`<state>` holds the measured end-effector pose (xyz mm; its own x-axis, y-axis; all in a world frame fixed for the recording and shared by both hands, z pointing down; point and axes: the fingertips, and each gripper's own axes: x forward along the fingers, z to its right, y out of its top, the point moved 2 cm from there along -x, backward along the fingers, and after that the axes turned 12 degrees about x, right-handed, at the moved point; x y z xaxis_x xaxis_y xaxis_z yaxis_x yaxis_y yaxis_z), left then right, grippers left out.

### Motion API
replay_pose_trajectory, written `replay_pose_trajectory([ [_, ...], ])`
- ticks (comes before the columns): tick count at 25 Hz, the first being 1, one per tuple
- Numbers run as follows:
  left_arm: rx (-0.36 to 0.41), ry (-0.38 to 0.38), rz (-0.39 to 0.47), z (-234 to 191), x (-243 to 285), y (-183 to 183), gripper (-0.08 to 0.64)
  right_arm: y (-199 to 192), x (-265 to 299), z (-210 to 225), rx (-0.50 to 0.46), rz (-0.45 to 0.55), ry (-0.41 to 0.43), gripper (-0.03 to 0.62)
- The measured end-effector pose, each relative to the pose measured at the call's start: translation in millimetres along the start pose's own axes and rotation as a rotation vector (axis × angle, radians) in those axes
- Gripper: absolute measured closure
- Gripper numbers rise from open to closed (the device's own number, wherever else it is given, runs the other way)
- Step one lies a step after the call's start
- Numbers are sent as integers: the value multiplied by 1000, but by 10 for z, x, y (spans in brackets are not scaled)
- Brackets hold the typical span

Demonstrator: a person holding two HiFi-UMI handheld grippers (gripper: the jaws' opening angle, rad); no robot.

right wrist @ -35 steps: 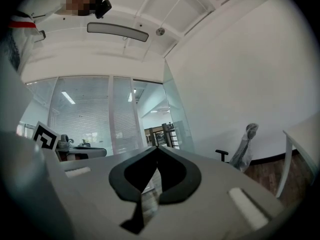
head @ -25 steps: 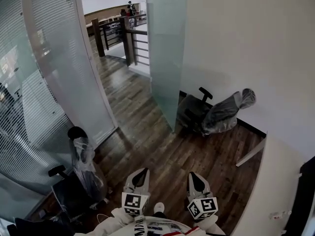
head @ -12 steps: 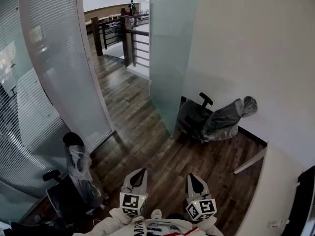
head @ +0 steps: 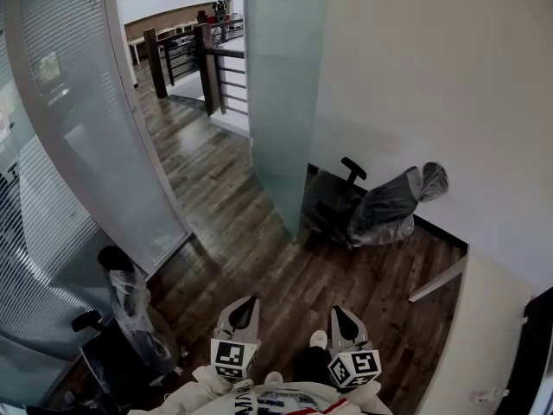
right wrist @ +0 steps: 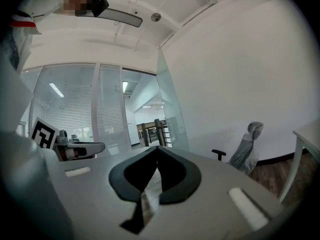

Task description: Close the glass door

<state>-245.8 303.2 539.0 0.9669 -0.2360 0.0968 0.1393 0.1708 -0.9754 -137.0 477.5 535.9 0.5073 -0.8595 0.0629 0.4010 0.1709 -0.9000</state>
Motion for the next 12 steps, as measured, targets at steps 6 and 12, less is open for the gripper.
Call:
replay_pose_trajectory([
  [6,13,22,-19,-59,537,36,558,147,461,358,9,-7,23,584],
  [12,18,14,-31,15,1191,105,558,361,904,796,18,-11,40,584],
])
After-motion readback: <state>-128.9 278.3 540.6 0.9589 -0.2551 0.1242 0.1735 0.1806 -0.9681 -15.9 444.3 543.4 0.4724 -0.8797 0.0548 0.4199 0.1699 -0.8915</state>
